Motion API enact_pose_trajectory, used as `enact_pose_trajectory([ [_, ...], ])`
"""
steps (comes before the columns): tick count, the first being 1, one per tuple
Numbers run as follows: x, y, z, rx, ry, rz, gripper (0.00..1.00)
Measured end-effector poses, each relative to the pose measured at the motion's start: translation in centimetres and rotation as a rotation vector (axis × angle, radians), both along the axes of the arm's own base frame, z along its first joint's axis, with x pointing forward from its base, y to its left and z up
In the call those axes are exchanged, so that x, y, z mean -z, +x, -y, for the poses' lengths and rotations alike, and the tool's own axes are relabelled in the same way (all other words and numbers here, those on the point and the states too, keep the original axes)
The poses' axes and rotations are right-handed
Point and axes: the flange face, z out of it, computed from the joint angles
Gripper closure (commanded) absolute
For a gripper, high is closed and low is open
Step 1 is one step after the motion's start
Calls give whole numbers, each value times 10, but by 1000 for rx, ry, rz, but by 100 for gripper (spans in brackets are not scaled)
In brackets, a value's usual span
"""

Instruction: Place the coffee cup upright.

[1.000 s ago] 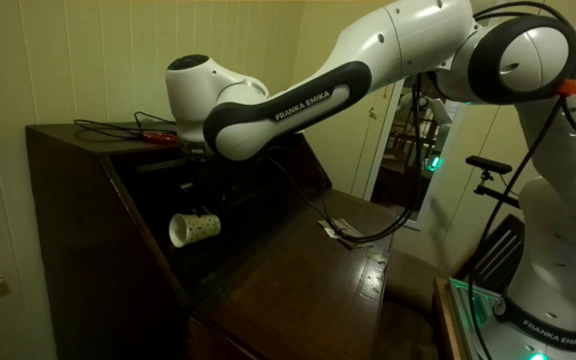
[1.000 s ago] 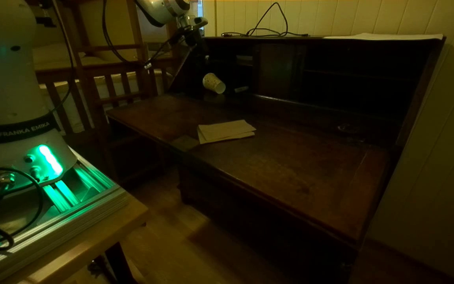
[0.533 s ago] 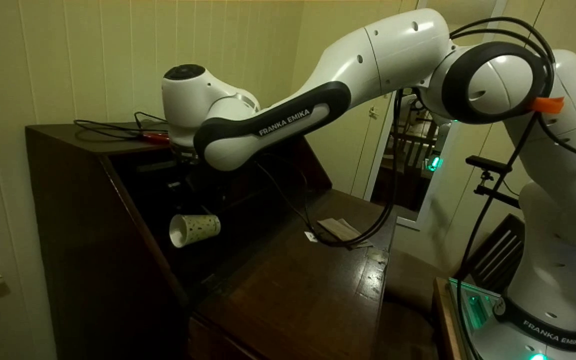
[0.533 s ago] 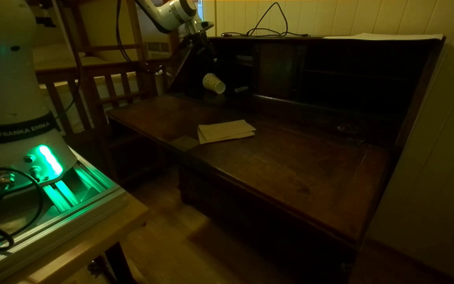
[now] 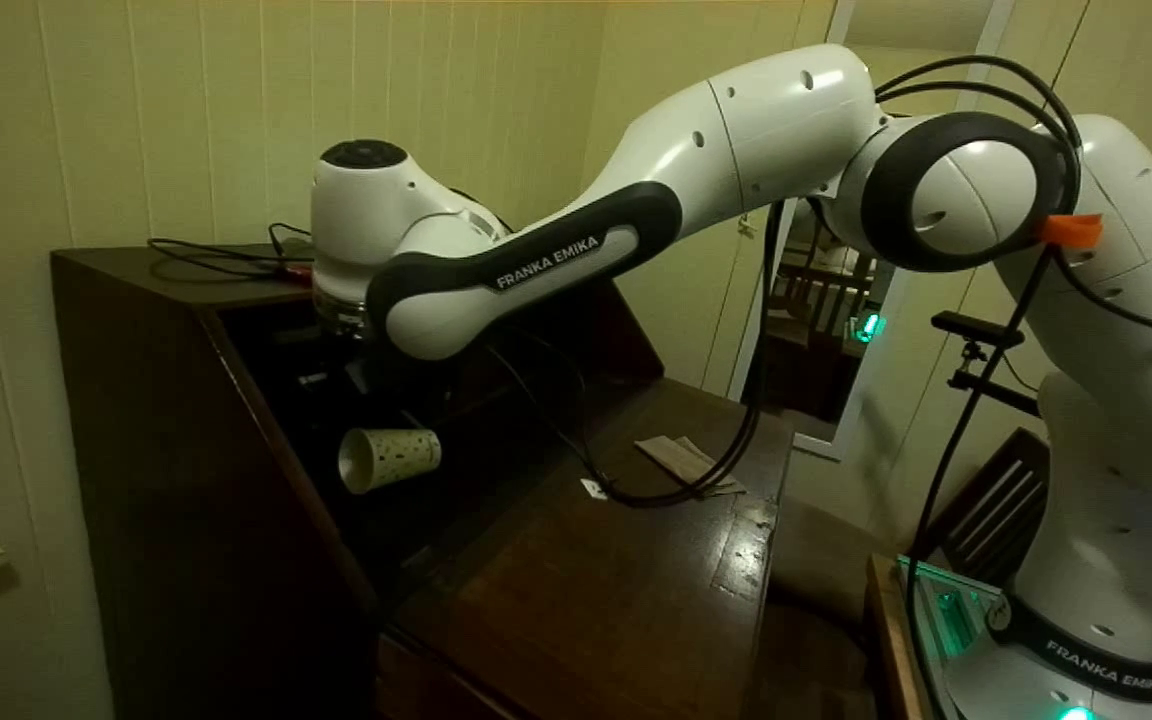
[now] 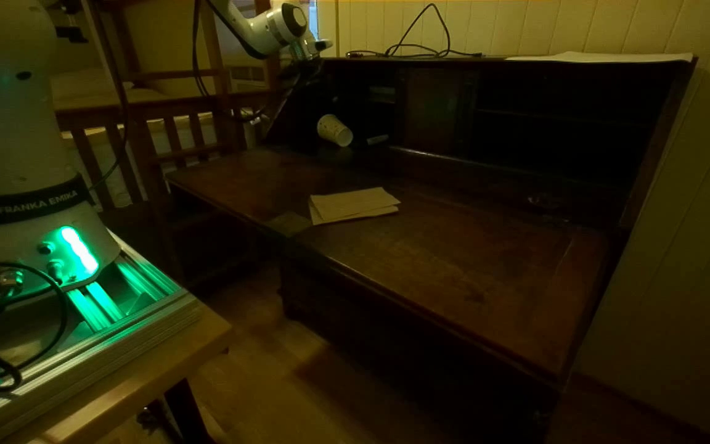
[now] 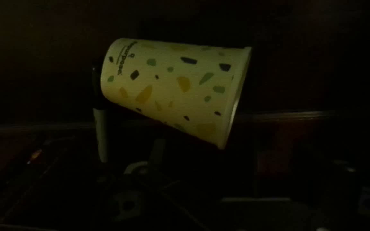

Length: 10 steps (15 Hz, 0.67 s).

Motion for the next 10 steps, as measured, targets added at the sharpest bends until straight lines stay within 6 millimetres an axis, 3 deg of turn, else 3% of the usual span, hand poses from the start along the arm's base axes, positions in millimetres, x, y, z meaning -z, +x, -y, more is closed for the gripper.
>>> enact_pose_trajectory([
  [4,12,-3,0,42,48,-45,2],
  [5,17,-4,2,53,51,-63,9],
  [6,21,-6,4,64,49,-80,26],
  [7,26,-7,6,74,43,-97,29],
  [10,34,-9,16,113,20,-132,50],
])
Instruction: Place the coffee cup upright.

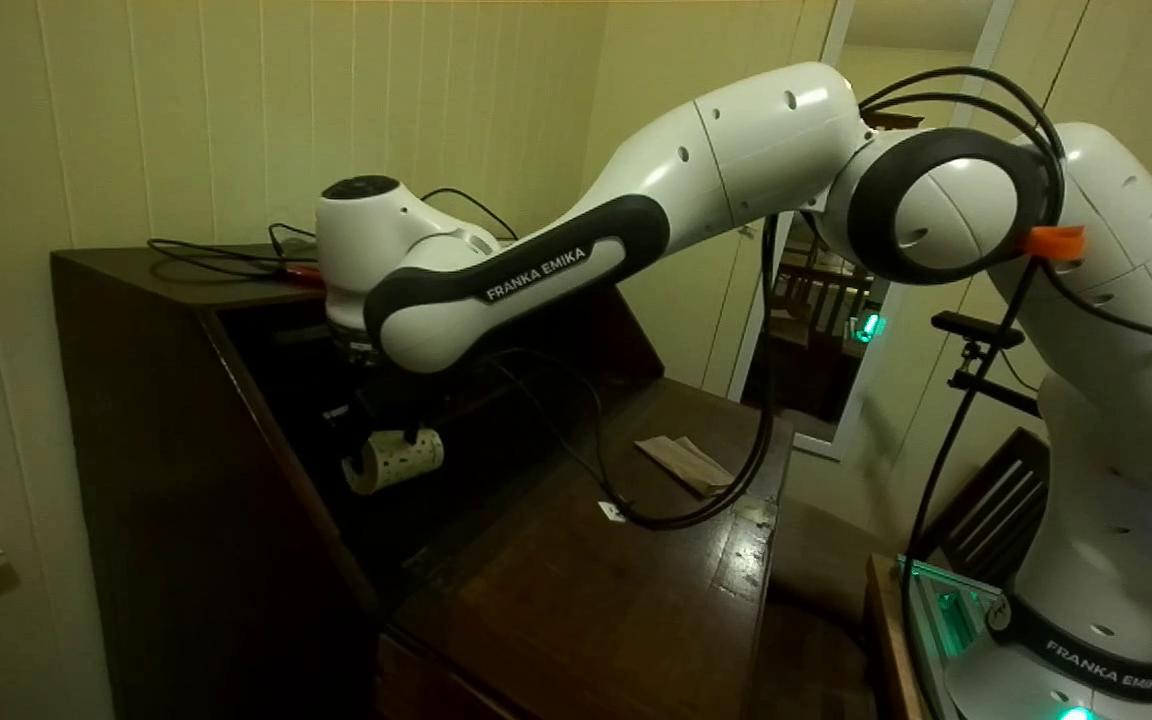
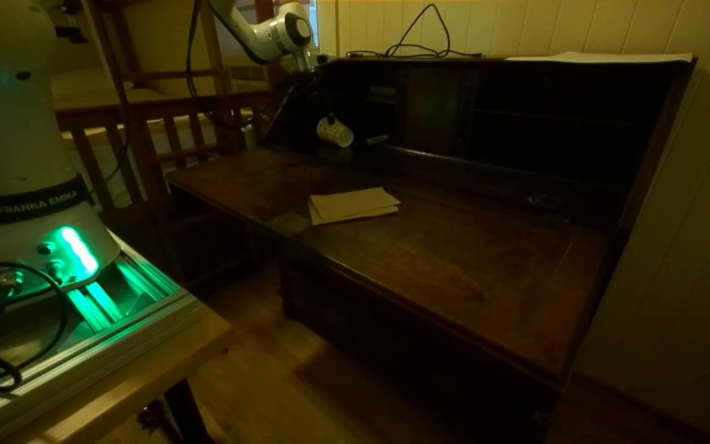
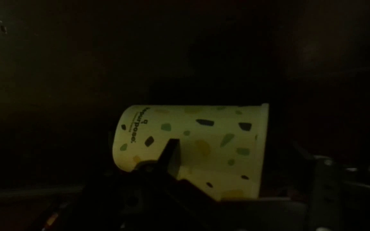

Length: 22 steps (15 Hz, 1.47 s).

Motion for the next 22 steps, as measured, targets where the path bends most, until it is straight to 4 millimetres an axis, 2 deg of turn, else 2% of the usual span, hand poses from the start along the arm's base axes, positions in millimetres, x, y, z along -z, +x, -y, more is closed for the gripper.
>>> enact_pose_trajectory([
  [4,-2,-1,12,36,-32,-32,78],
  [7,-11,-3,11,48,-45,-59,99],
  [9,-26,-4,-1,35,-32,-45,100],
  [12,-61,-11,-30,-5,8,-4,99],
  [14,-82,-25,-48,-13,39,20,99],
  [17,-104,-49,-70,16,144,76,99],
  [19,-106,-65,-75,70,215,110,99],
  [22,-94,-92,-77,205,273,142,99],
])
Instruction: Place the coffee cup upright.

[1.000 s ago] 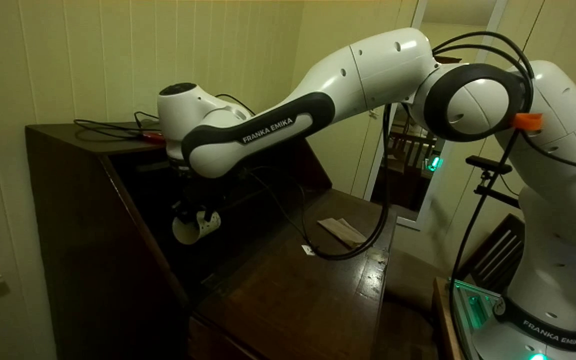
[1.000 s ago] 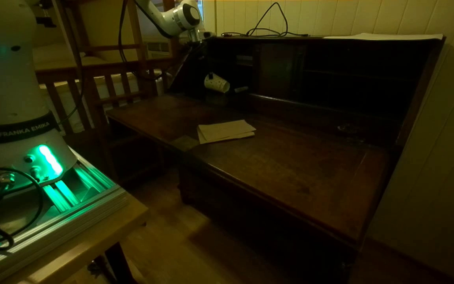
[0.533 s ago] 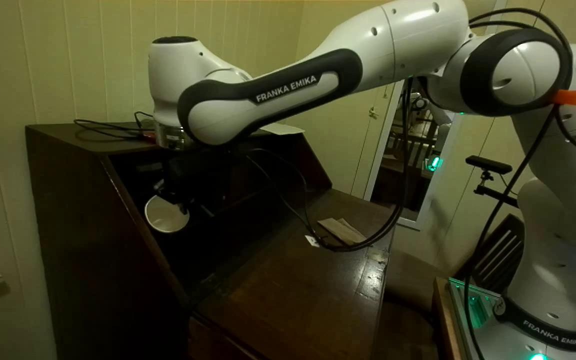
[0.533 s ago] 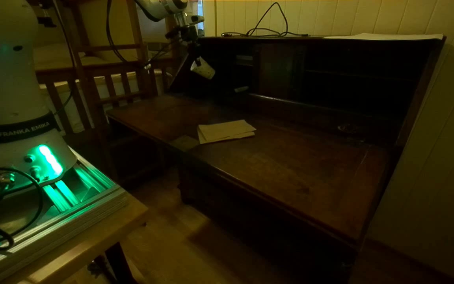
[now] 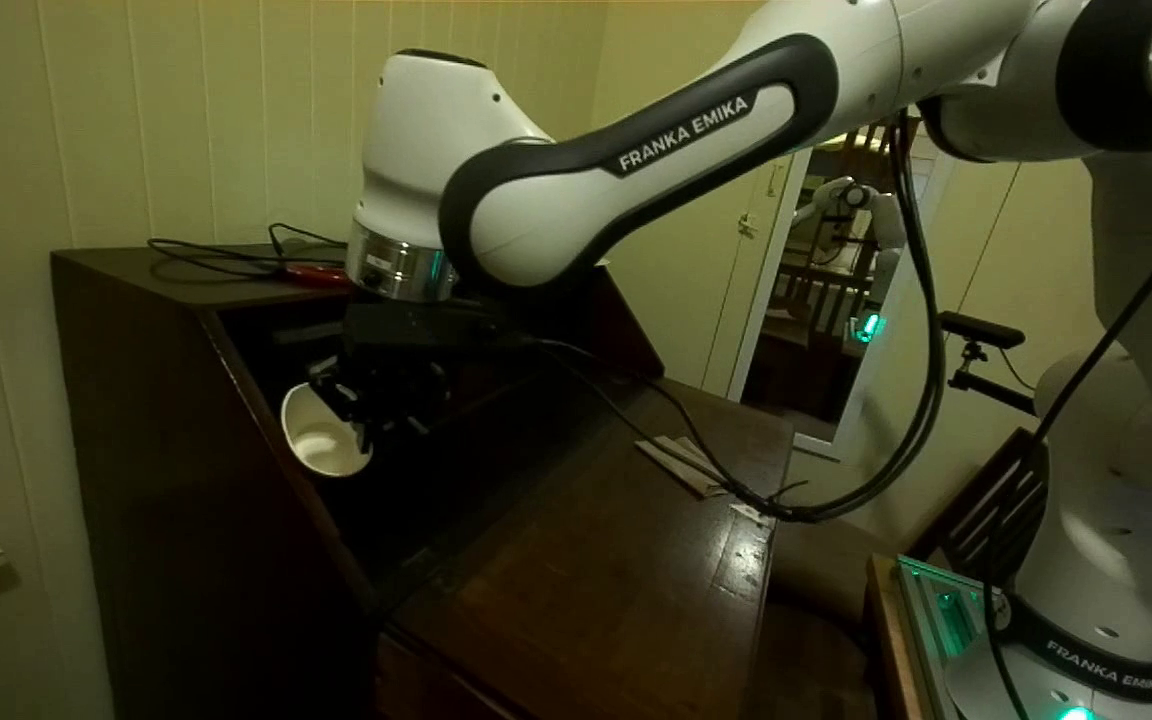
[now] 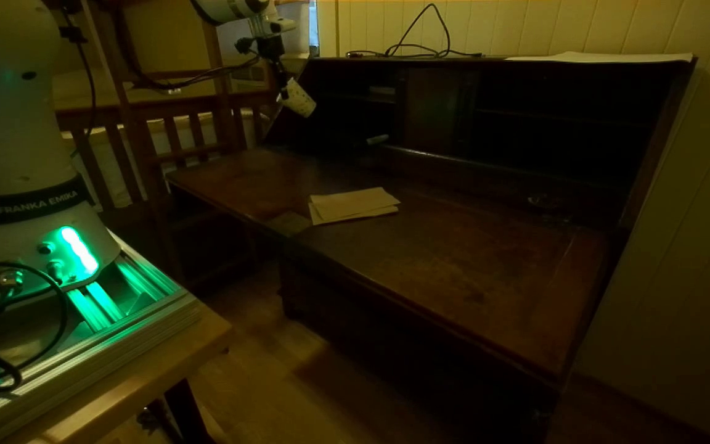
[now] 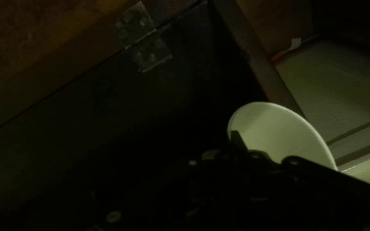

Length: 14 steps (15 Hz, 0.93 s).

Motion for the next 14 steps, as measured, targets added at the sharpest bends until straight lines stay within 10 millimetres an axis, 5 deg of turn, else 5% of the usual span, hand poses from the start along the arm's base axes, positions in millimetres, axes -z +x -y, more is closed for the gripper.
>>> enact_pose_trajectory([
  [6,18,-62,-10,215,98,70,99],
  [11,9,-62,-2,276,198,101,99],
  [14,2,-71,34,380,335,150,99],
])
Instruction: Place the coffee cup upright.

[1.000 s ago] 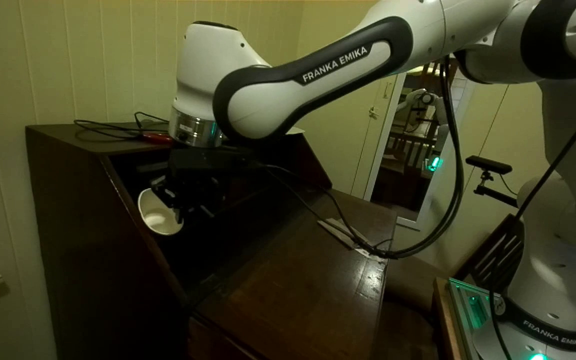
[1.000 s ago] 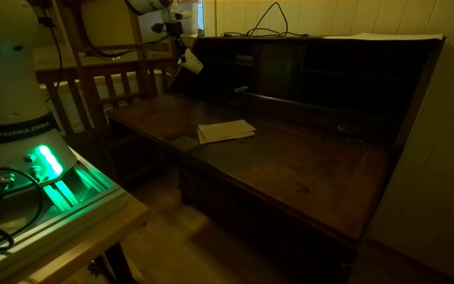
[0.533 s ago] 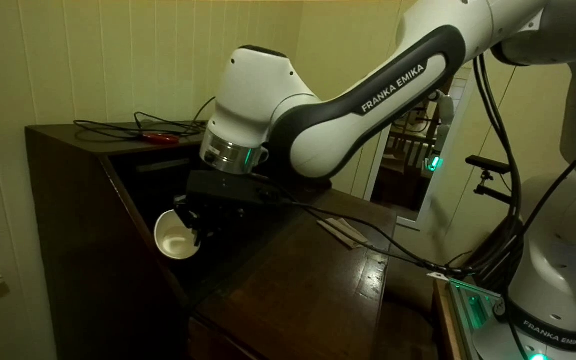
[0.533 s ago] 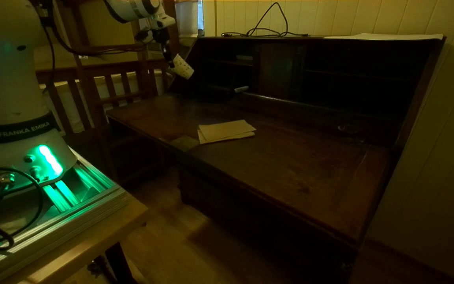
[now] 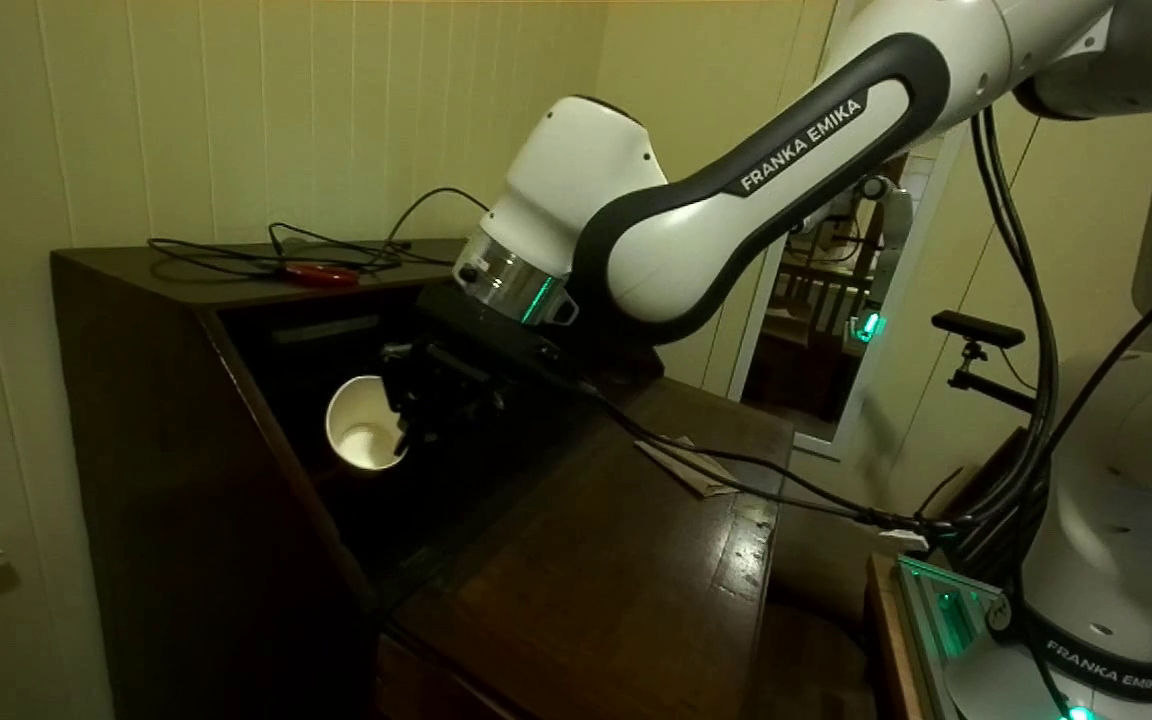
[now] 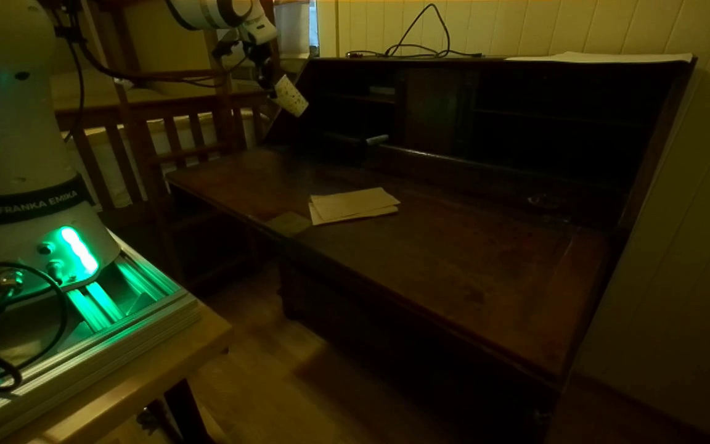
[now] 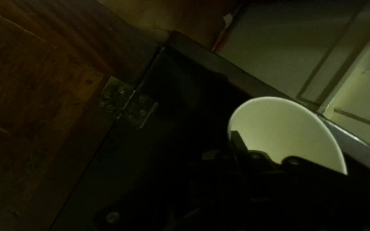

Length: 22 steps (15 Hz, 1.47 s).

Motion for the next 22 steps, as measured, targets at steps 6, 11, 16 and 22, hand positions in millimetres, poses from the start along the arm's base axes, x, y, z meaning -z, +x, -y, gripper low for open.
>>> enact_pose_trajectory([
  [6,-3,-75,36,235,238,96,97],
  [11,-5,-102,49,284,237,101,99],
  [16,-44,-93,35,342,384,115,99],
  [22,-116,-105,113,455,715,136,99],
])
